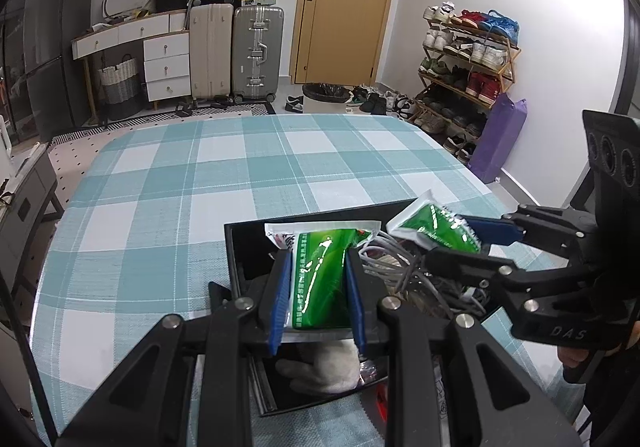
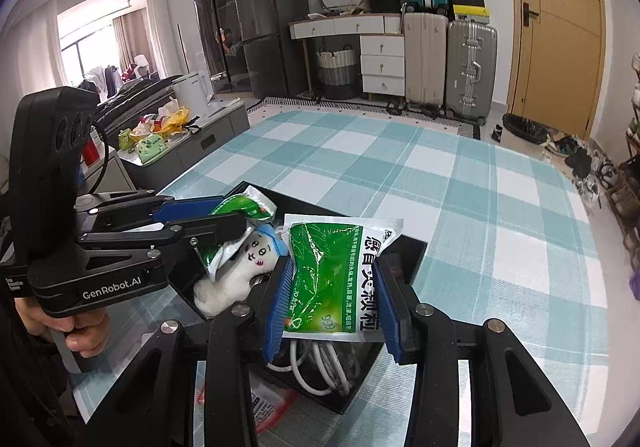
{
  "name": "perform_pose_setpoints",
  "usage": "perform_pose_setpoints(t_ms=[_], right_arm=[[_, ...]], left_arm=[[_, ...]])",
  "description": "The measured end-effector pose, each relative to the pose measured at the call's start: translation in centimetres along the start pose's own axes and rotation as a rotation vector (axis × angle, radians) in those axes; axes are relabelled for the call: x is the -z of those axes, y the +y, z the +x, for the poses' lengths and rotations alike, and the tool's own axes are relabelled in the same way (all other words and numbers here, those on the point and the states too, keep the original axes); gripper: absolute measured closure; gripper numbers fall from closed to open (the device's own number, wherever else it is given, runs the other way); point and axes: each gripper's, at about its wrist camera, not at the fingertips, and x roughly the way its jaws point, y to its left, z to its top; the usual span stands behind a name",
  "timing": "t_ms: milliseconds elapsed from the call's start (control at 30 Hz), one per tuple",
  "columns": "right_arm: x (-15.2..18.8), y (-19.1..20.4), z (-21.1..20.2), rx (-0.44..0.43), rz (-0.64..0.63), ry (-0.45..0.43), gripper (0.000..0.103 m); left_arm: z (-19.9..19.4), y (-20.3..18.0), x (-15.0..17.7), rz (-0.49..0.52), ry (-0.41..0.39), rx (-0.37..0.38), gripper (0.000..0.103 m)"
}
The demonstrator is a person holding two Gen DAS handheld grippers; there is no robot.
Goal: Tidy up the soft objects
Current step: 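Carry both green sachets over the black box and lower them in, then open both grippers and withdraw them from the box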
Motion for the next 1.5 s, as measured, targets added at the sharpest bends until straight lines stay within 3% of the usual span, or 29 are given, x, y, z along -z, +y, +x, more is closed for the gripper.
perform_pose_setpoints(t_ms=[267, 667, 867, 967, 1033, 1200, 1233, 1300, 1400, 1500], right_arm=[[0.1, 0.1, 1.0, -0.018, 0.017, 0.014, 0.063], [-0.2, 1.0, 2.4, 0.066, -0.042, 0.046, 0.063], [-0.6, 1.3, 2.3, 0.106, -0.081, 0.043, 0.052], [-0.5, 1.4, 1.3, 0.139, -0.102, 0.027, 0.047], [-0.3, 1.2, 0.4, 0.153, -0.105, 0.012, 0.032], [0.1, 1.0, -1.9, 0.18, -0.099, -0.022, 0.015], [0.2, 0.9, -2.3, 0.183, -0.093, -0.027, 0.011], [0.6, 0.9, -3.2, 0.185, -0.075, -0.041, 0.004], [1.1, 0.8, -4.3, 0.178, -0.041, -0.06, 0.001], [1.8, 0.8, -5.2, 0.163, 0.001, -0.067, 0.001]], left_arm=[[0.6, 0.0, 0.2, -0.003, 0.011, -0.002, 0.079], [1.8, -0.1, 0.6, 0.025, 0.03, -0.033, 0.078], [1.8, -0.5, 0.6, 0.051, 0.046, -0.031, 0.074], [1.4, -0.6, 0.5, 0.057, 0.043, -0.029, 0.062], [0.9, -0.7, 0.4, 0.058, 0.039, -0.032, 0.051], [-0.3, -0.8, 0.4, 0.059, 0.03, -0.04, 0.04], [-0.5, -0.7, 0.5, 0.056, 0.027, -0.041, 0.035], [-1.3, -0.6, 0.7, 0.041, 0.013, -0.043, 0.013], [-2.6, -0.4, 1.1, 0.024, -0.007, -0.039, 0.002], [-3.4, -0.1, 1.7, 0.006, -0.013, -0.042, 0.0]])
